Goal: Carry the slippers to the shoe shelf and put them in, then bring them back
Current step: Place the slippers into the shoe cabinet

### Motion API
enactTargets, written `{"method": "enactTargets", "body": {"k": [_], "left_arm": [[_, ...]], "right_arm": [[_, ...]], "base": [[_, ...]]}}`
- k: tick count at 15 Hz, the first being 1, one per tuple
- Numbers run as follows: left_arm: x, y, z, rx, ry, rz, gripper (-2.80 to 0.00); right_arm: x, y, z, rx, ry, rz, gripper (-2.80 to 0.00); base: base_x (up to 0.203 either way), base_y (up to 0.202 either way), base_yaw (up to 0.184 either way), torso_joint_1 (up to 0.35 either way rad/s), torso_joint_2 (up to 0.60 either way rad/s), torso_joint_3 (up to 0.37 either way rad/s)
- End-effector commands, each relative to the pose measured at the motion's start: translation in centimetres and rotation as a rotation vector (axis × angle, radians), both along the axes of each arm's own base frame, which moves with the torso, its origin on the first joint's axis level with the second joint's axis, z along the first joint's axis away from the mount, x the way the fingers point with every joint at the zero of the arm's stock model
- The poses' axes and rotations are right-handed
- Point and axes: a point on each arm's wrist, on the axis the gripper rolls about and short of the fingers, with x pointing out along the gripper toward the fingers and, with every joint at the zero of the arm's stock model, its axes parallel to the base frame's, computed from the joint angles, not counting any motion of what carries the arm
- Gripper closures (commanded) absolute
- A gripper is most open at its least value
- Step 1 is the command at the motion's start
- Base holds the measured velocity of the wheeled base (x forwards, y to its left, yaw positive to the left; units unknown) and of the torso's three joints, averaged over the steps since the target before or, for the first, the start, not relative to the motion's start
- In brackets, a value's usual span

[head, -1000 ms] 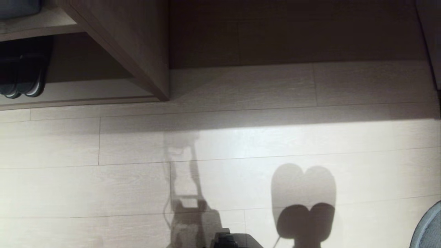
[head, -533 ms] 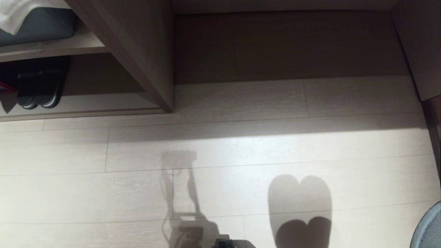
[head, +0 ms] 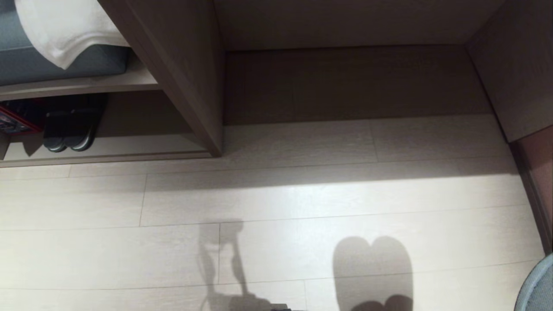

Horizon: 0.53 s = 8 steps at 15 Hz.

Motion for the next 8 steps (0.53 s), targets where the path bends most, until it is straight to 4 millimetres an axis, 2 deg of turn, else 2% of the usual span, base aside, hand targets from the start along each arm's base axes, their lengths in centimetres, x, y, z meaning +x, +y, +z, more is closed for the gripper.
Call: {"method": "enactTargets", "body": {"k": [1, 8], "left_arm": [[0.02, 0.0, -0.04, -0.002, 0.002, 0.0, 0.0], [0.02, 0.0, -0.04, -0.003, 0.002, 0.0, 0.0]], "right_arm": [[0.0, 0.0, -0.04, 0.0, 0.0, 0.0, 0.0], [0.0, 0.0, -0.04, 0.0, 0.0, 0.0, 0.0]], "base": [[0.0, 0.0, 0.0, 0.005, 0.0, 0.209], [0.0, 0.0, 0.0, -0.001, 0.0, 0.199]]}}
